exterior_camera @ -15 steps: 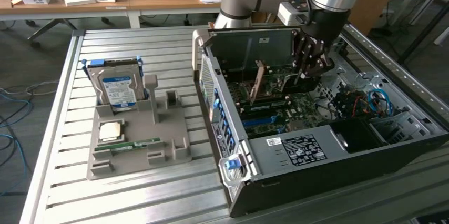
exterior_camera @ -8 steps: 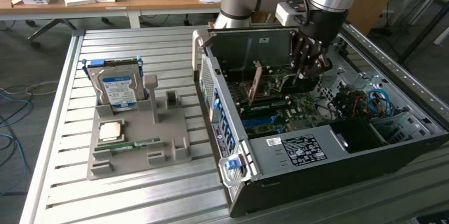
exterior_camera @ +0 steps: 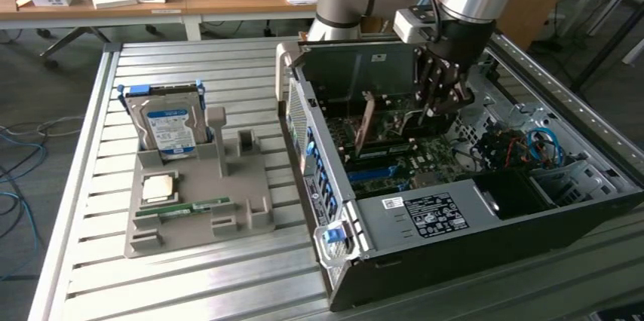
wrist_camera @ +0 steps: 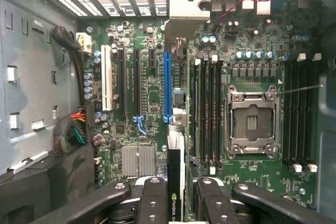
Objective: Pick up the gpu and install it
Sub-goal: 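Insert the gpu into the slot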
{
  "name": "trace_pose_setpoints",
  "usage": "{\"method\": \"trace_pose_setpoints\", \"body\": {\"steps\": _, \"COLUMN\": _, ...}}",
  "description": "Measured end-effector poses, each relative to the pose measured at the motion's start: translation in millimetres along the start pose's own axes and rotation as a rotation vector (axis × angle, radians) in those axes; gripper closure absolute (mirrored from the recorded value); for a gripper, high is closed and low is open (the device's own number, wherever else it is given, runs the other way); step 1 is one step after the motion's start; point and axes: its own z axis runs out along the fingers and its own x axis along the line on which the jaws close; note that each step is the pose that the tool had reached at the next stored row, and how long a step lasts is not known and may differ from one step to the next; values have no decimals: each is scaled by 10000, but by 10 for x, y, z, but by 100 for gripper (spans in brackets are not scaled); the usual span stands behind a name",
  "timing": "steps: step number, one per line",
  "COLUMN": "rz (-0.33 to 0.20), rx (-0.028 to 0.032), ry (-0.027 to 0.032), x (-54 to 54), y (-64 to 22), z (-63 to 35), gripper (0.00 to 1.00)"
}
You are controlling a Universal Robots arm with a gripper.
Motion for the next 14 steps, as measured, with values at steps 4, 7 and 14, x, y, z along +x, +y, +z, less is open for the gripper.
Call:
{"method": "trace_pose_setpoints", "body": {"steps": 4, "rz": 0, "rx": 0, "ry": 1, "x": 20, "y": 5, "z": 8, "gripper": 74}}
{"method": "trace_pose_setpoints", "body": {"steps": 7, "rz": -1, "rx": 0, "ry": 0, "x": 57, "y": 12, "z": 9, "gripper": 74}}
{"method": "trace_pose_setpoints", "body": {"steps": 14, "rz": -4, "rx": 0, "ry": 1, "x": 70, "y": 43, "z": 87, "gripper": 74}}
